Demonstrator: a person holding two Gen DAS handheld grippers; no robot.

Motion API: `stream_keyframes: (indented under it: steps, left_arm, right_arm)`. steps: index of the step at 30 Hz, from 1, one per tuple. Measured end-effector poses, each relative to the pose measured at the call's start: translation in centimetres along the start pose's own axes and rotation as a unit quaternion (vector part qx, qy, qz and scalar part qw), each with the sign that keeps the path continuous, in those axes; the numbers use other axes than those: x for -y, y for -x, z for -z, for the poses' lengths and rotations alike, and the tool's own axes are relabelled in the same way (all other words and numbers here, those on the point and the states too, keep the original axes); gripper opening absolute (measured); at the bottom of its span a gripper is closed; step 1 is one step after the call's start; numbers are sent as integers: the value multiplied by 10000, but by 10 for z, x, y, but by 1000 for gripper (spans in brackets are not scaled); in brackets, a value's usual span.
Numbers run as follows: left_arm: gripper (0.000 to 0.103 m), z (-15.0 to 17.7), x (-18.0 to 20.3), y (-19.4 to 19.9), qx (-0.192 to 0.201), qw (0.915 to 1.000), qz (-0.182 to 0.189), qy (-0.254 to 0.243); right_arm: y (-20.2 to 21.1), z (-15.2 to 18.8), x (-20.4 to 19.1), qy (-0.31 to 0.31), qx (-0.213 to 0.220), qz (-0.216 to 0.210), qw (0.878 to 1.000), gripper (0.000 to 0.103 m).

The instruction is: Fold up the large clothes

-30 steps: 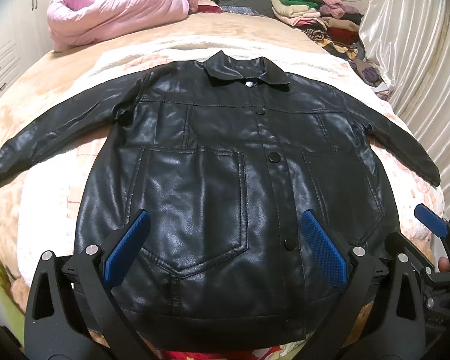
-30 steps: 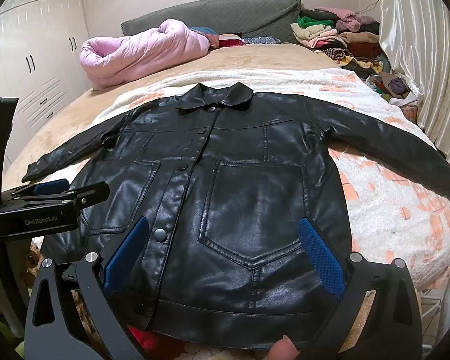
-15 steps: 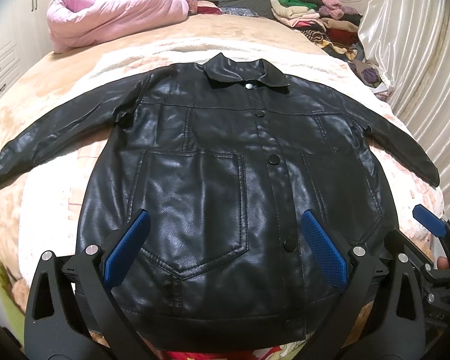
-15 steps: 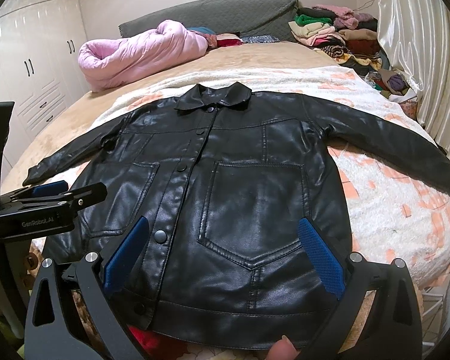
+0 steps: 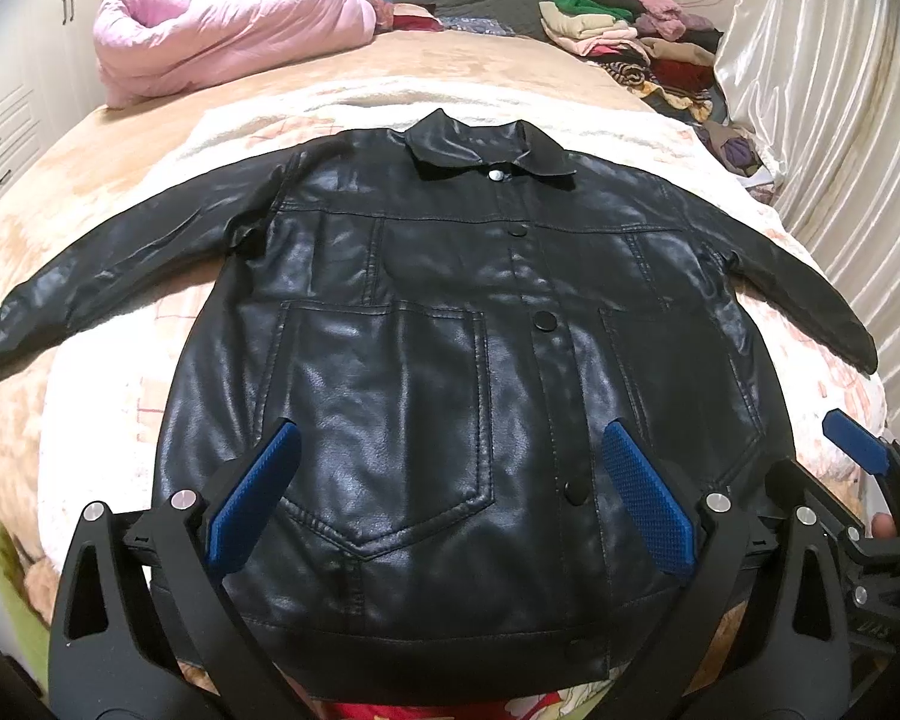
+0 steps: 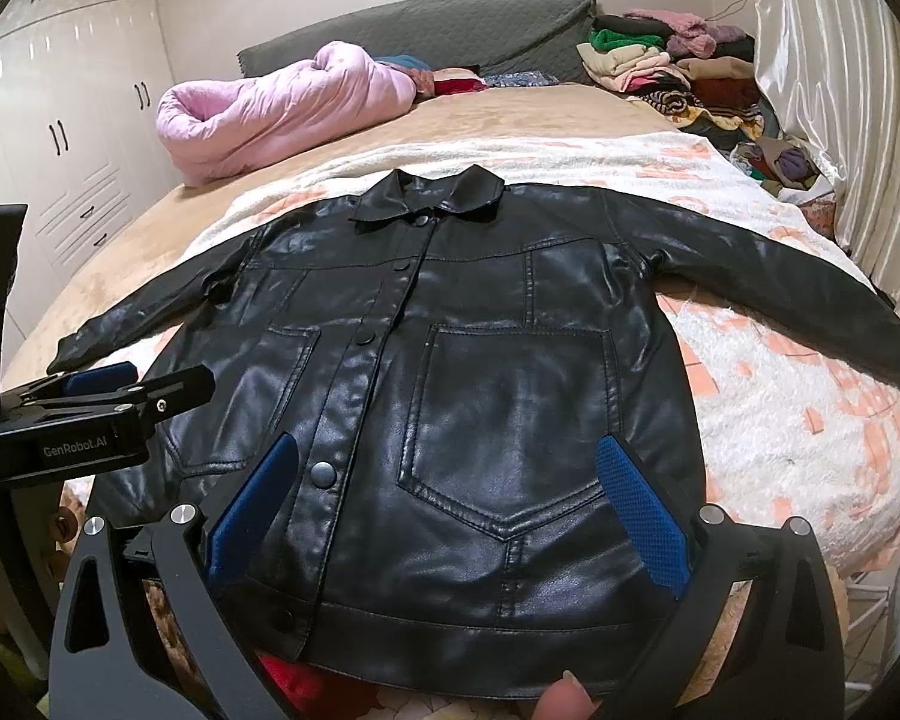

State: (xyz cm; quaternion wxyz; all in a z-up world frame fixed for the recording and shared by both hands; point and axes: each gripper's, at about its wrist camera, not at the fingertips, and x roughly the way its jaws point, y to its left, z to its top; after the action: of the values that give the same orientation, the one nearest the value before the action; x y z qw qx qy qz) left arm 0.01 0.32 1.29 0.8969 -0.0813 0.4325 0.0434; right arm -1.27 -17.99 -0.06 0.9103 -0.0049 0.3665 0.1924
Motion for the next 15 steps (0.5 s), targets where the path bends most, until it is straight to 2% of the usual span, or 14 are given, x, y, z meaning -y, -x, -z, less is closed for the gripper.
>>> stream_keyframes:
  steps: [15]
  left_arm:
    - [94,-2,0,1,17,10000,-28,25]
  right_arm:
    - [-1,-5,-1,48,28,35,10000,99]
